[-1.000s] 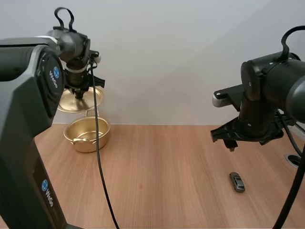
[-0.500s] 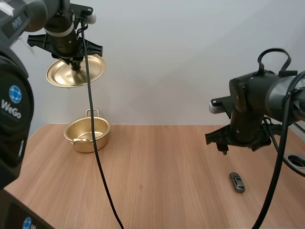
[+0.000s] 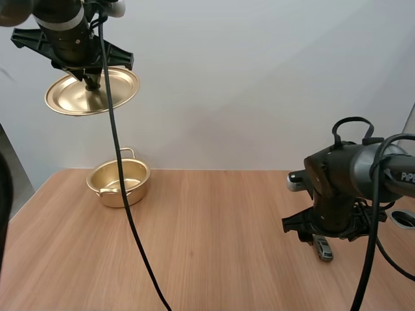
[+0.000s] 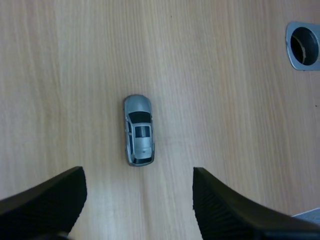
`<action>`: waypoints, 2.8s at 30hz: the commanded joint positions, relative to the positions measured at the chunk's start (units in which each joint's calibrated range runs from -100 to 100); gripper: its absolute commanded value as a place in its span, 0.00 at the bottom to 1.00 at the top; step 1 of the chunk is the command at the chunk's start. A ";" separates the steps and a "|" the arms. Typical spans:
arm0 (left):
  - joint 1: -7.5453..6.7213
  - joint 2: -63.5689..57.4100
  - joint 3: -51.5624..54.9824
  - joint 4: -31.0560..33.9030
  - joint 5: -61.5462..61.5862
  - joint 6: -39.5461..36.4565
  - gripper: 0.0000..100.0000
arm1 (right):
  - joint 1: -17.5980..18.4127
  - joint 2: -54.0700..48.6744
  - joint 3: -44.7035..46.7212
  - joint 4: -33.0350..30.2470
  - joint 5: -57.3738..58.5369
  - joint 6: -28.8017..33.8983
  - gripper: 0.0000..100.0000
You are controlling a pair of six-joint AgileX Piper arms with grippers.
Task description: Open the pot, put the car inside, and close it
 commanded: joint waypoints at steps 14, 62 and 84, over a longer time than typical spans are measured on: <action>0.01 -3.08 0.03 -0.48 0.00 0.04 0.00 | -1.60 0.03 0.97 -0.40 -8.66 1.25 1.00; 0.01 -4.93 0.03 -0.48 0.00 2.10 0.00 | -10.26 29.73 0.85 -14.38 -30.74 11.90 0.00; 0.01 -19.35 0.03 -0.48 0.00 4.30 0.00 | -7.73 19.39 -17.61 -9.67 -29.33 1.45 0.00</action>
